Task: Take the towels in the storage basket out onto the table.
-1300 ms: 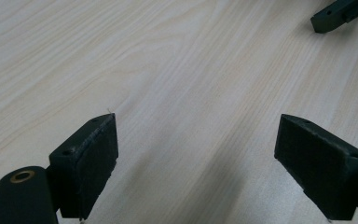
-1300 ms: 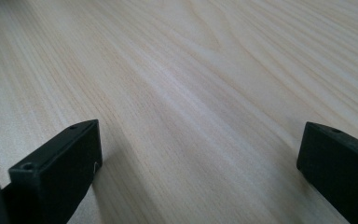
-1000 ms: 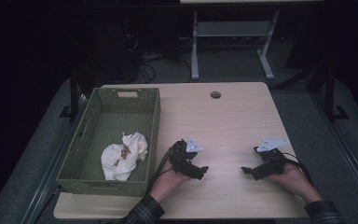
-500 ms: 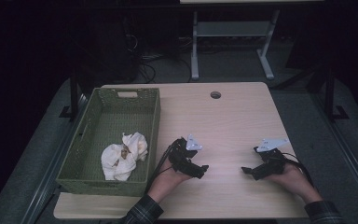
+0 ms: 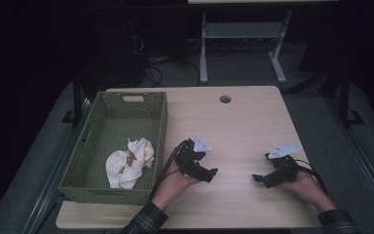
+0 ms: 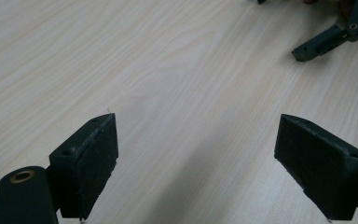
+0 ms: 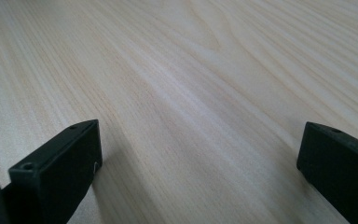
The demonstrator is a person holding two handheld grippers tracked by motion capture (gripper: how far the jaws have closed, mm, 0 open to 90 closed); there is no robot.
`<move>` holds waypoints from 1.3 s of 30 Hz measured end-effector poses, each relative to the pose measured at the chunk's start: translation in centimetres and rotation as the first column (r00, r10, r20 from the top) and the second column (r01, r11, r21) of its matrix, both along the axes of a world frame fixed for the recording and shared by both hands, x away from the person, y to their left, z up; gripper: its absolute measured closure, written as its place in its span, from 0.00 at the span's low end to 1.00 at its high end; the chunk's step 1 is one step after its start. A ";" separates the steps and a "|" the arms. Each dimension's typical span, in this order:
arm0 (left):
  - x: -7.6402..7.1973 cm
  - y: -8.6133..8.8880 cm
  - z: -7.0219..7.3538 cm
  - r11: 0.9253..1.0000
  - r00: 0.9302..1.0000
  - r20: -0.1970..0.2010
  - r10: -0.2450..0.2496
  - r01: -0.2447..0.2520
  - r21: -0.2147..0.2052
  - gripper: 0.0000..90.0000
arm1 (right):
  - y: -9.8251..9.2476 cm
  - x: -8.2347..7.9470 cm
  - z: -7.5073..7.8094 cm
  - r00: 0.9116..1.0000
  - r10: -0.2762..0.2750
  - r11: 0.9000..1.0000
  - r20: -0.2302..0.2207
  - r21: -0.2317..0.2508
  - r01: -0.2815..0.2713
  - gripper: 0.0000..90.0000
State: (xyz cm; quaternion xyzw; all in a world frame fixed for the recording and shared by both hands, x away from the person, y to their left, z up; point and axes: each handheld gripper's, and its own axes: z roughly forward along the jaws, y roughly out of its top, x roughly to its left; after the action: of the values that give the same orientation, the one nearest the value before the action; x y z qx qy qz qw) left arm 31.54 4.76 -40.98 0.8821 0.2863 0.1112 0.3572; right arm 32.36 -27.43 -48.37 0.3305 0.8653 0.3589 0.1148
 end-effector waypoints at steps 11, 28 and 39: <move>0.7 0.7 1.3 1.000 1.000 -0.004 -0.023 0.023 -0.016 0.14 | 0.0 0.0 0.0 1.000 0.000 1.000 0.000 0.000 0.000 0.00; 1.9 1.3 3.1 0.994 0.995 -0.040 -0.089 0.086 -0.071 0.14 | 0.0 0.0 0.0 1.000 0.002 1.000 0.002 0.000 -0.002 0.00; 2.5 2.6 4.4 0.992 0.993 -0.056 -0.103 0.098 -0.085 0.15 | 0.0 0.0 0.0 1.000 0.001 1.000 0.002 0.000 -0.001 0.00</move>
State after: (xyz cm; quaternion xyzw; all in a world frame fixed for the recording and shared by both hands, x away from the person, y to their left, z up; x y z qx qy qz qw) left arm 34.01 7.37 -36.55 0.8829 0.2565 0.0545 0.3896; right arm 32.37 -27.43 -48.38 0.3296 0.8654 0.3595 0.1152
